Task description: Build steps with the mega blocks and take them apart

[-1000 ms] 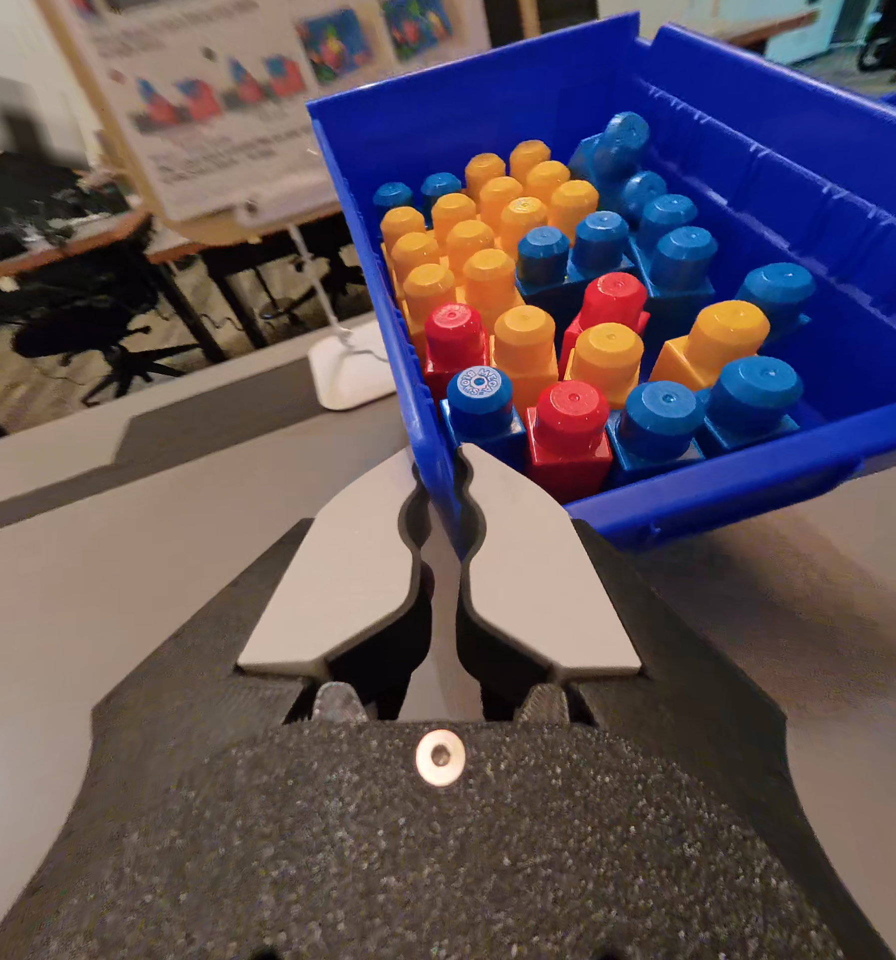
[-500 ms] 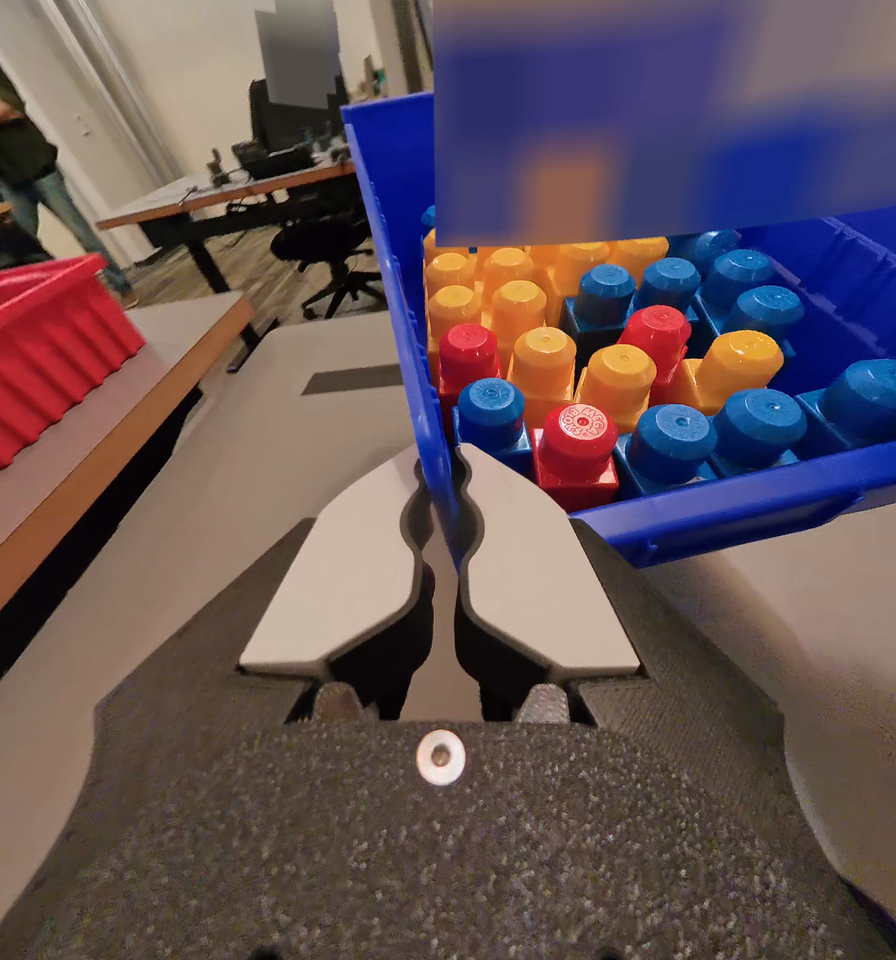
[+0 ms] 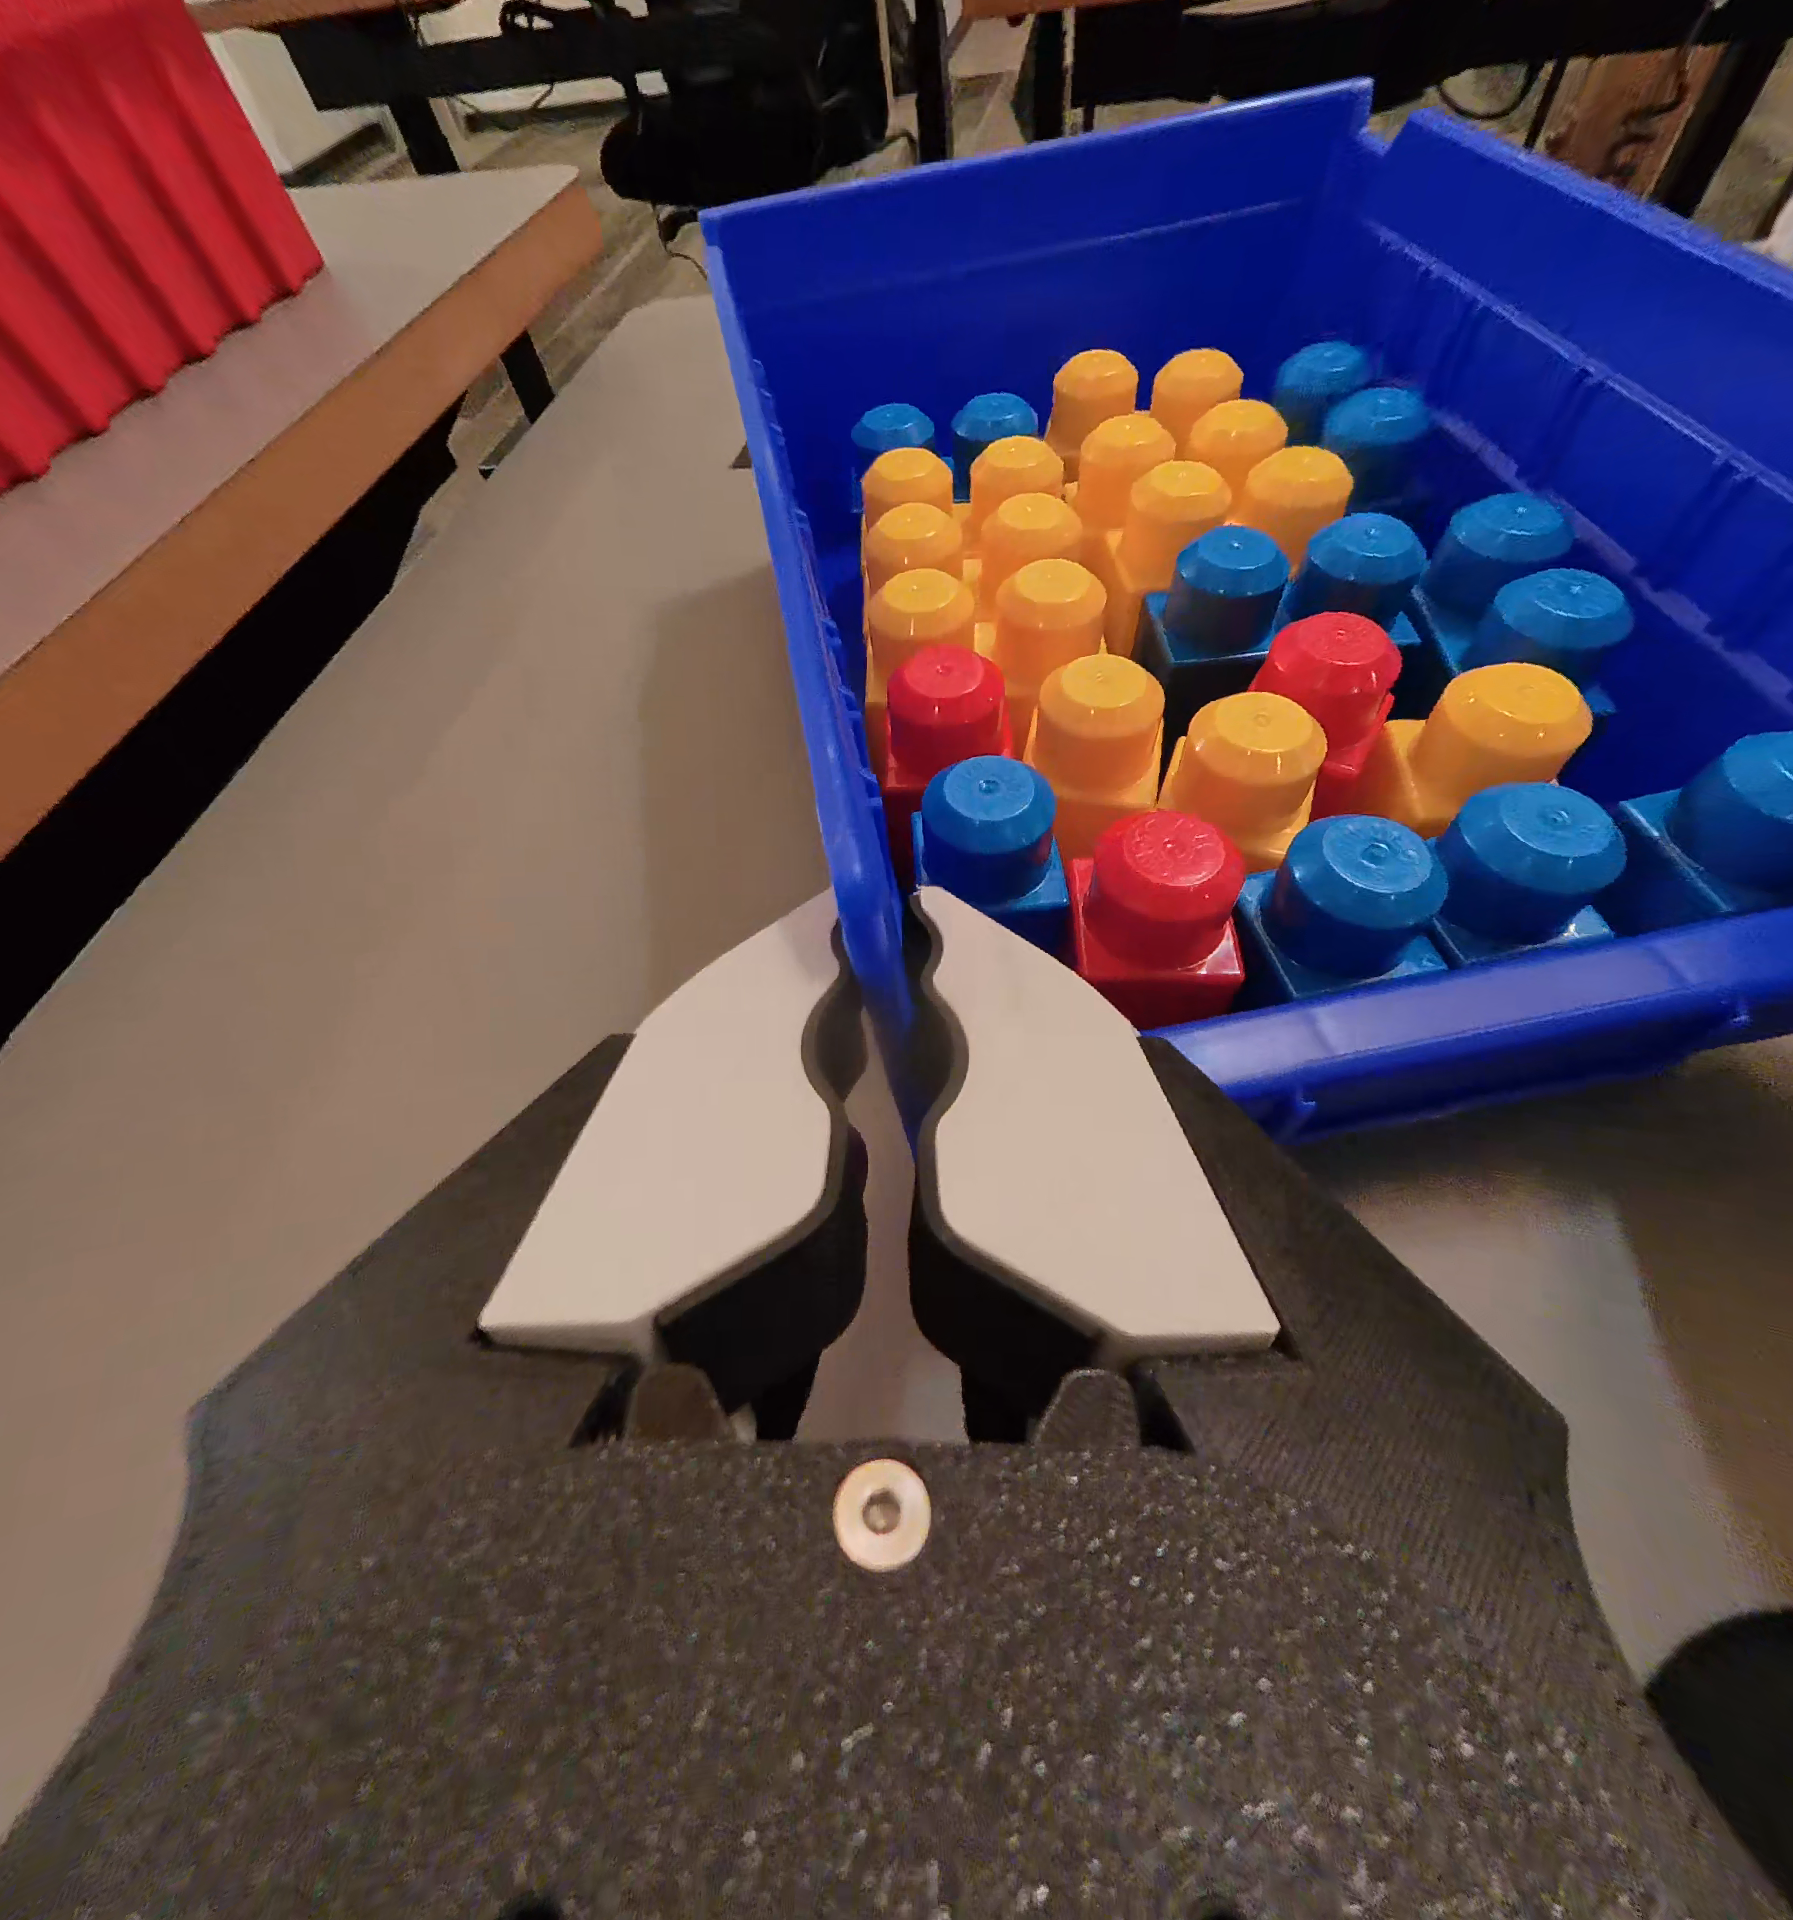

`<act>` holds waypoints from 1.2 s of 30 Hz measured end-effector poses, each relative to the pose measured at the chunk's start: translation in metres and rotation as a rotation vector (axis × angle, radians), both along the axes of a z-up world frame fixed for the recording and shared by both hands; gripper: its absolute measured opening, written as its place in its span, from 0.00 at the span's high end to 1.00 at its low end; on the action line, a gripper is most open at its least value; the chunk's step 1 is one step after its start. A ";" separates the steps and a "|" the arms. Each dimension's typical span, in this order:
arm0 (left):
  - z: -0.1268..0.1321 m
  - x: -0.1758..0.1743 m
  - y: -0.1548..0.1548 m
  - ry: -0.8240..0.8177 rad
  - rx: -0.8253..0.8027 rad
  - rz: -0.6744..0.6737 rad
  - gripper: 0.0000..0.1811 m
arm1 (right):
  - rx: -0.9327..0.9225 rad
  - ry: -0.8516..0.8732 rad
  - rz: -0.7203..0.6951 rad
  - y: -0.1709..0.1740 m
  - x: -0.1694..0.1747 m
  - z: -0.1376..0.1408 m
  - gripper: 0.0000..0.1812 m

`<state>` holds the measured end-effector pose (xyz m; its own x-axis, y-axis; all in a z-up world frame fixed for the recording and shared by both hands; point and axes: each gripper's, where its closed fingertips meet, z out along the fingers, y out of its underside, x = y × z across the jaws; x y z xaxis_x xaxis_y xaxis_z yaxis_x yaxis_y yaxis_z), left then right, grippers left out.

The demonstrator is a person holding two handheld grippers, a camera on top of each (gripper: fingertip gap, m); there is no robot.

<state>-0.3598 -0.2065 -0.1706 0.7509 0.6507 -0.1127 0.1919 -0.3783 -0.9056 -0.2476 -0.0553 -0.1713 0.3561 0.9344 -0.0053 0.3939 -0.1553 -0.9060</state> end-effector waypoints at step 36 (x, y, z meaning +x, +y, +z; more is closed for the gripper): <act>0.064 -0.041 0.007 0.182 0.271 0.100 0.81 | 0.212 0.171 0.262 0.069 0.055 0.098 0.74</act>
